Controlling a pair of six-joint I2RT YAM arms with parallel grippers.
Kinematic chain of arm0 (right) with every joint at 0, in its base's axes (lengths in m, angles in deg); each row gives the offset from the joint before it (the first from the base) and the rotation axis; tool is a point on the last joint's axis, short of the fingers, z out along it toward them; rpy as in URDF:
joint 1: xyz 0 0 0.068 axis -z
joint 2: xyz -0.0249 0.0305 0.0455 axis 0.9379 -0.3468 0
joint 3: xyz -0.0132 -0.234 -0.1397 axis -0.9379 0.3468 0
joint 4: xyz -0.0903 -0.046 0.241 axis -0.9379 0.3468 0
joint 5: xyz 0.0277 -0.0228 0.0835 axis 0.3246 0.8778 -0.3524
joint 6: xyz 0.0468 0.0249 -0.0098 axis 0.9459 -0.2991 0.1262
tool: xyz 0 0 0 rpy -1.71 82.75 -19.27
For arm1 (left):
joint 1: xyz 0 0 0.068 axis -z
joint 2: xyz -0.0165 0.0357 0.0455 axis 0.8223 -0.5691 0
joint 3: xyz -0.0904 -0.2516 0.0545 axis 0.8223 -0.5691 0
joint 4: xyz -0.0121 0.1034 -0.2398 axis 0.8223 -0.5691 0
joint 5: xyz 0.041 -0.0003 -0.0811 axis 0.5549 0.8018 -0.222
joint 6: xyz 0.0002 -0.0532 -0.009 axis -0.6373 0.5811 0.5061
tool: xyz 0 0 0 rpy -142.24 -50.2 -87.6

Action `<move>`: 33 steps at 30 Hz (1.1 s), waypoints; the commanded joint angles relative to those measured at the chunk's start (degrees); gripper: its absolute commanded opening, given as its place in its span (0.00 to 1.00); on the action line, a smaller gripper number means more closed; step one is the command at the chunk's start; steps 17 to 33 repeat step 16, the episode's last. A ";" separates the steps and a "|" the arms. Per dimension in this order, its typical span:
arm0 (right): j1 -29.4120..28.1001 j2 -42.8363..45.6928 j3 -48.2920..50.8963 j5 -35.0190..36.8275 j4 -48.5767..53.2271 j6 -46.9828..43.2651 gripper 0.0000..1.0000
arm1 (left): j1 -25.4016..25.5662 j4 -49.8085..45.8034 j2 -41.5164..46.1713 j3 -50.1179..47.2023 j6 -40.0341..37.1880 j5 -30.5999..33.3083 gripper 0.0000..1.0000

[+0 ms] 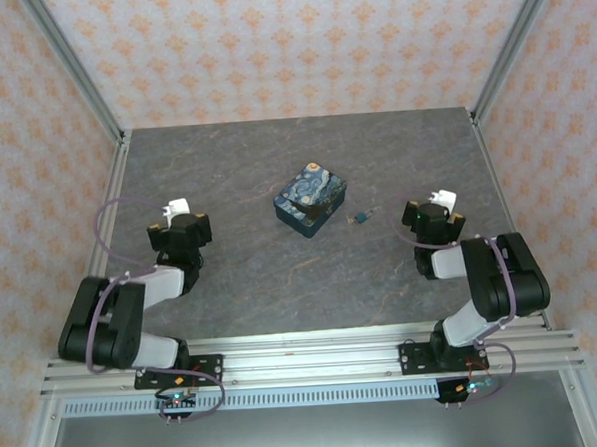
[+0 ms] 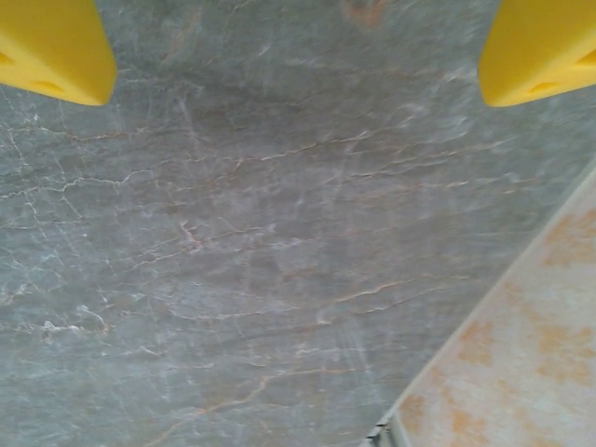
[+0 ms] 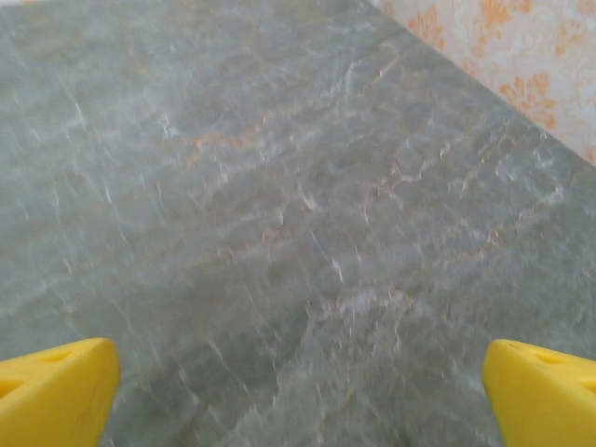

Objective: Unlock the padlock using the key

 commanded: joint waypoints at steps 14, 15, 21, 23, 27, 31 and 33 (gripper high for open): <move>2.90 1.27 -2.64 -11.63 0.18 -0.93 0.99 | -2.31 8.11 -2.62 1.45 -1.27 -7.55 1.00; 2.94 1.49 -2.14 -11.63 -0.58 -0.94 0.99 | -2.25 7.78 -2.54 1.54 -1.25 -7.60 1.00; 2.94 1.67 -1.71 -11.64 -1.07 -0.88 0.99 | -2.32 8.06 -2.63 1.45 -1.32 -7.59 1.00; 2.94 1.67 -1.71 -11.64 -1.07 -0.88 0.99 | -2.32 8.06 -2.63 1.45 -1.32 -7.59 1.00; 2.94 1.67 -1.71 -11.64 -1.07 -0.88 0.99 | -2.32 8.06 -2.63 1.45 -1.32 -7.59 1.00; 2.94 1.67 -1.71 -11.64 -1.07 -0.88 0.99 | -2.32 8.06 -2.63 1.45 -1.32 -7.59 1.00; 2.94 1.67 -1.71 -11.64 -1.07 -0.88 0.99 | -2.32 8.06 -2.63 1.45 -1.32 -7.59 1.00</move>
